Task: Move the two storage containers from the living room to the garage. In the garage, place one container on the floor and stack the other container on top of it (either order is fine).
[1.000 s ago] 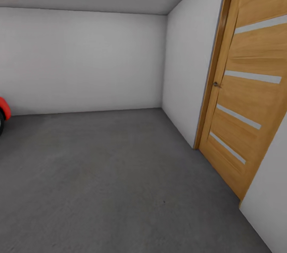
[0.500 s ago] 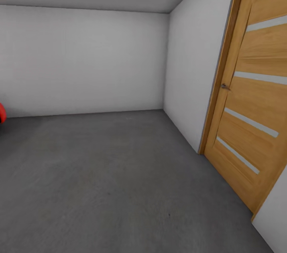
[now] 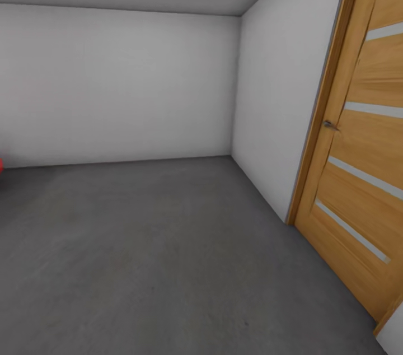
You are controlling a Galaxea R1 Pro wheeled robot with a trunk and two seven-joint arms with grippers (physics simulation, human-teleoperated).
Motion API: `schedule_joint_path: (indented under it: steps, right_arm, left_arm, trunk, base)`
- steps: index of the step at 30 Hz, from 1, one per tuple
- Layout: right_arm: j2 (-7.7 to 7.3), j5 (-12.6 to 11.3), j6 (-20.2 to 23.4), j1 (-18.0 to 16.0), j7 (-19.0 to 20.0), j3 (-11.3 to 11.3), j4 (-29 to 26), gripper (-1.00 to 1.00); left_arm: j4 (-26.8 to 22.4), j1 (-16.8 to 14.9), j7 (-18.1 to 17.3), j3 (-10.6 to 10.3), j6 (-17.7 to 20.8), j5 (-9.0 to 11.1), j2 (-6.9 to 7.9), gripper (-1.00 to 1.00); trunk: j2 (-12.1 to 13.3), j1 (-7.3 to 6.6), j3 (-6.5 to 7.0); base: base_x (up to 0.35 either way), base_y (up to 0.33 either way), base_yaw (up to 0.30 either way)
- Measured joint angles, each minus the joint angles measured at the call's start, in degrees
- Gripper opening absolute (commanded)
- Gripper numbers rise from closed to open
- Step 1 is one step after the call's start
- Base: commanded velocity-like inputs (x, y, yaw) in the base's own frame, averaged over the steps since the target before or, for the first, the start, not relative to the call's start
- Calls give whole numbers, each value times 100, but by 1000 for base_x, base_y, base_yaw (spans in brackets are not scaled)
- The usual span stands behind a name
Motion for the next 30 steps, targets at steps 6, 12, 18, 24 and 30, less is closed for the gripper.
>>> schedule_joint_path:
  steps: [6,12,18,24,30]
  right_arm:
    - [0,-10,8,0,0,4,0,100]
    - [0,-12,9,0,0,4,0,100]
    - [0,-12,9,0,0,4,0,100]
    - [0,-13,5,0,0,4,0,100]
    - [0,-13,2,0,0,4,0,100]
  left_arm:
    - [-1,0,0,-3,0,0,-2,100]
    - [-1,0,0,-3,-3,0,0,100]
    - [-1,0,0,-3,-4,0,0,100]
    - [-1,0,0,-2,-6,0,-4,100]
    - [-1,0,0,-3,-8,0,-2,100]
  trunk:
    - [0,0,0]
    - [0,0,0]
    - [0,0,0]
    - [0,0,0]
    - [0,3,0]
  base:
    - [321,88,-190]
    - [321,88,-282]
    - [321,87,-289]
    - [308,34,-290]
    - [182,5,-290]
